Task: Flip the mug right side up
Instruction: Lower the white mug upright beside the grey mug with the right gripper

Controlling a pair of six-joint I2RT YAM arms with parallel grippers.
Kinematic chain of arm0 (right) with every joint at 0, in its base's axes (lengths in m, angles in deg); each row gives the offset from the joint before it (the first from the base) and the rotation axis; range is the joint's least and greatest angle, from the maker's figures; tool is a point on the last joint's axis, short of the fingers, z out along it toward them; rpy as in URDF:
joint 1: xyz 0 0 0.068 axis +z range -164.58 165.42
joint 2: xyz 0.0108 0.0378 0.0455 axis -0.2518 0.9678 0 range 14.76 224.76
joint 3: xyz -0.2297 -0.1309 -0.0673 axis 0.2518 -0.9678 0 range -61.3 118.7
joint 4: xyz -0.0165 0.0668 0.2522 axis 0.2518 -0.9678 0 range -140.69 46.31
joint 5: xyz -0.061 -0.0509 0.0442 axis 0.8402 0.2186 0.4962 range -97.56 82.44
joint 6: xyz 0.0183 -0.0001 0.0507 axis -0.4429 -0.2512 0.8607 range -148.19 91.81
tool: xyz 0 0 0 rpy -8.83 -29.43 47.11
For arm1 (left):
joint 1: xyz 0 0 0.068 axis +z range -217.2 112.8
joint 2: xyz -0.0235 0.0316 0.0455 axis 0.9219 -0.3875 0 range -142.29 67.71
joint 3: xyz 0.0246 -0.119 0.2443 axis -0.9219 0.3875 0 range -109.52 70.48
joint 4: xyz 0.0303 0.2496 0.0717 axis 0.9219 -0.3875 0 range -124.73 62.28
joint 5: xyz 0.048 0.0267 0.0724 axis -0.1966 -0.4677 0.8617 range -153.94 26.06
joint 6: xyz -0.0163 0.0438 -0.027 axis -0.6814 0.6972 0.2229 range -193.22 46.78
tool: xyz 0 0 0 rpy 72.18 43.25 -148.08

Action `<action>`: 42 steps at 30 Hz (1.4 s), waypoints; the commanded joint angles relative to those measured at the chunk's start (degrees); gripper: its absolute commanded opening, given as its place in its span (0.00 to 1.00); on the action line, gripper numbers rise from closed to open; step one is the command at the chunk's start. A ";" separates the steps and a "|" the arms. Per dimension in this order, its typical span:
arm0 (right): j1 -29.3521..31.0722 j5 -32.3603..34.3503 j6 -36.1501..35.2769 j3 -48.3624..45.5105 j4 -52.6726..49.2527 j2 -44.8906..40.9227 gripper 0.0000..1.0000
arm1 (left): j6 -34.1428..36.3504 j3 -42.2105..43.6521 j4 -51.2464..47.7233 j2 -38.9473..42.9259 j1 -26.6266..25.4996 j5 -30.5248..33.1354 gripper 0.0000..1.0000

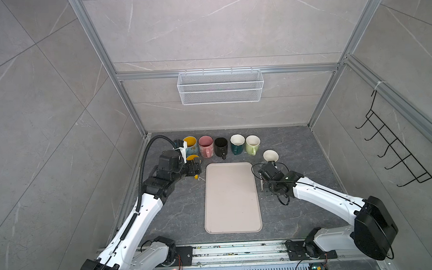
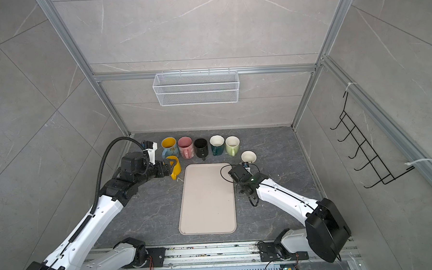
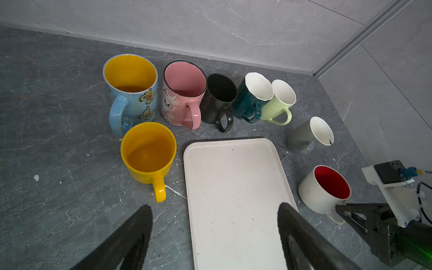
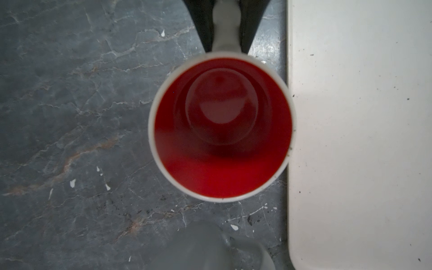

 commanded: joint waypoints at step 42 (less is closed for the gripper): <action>-7.10 -0.70 1.80 -1.13 11.47 14.15 0.00 | -0.93 2.03 2.13 1.52 0.89 2.31 0.87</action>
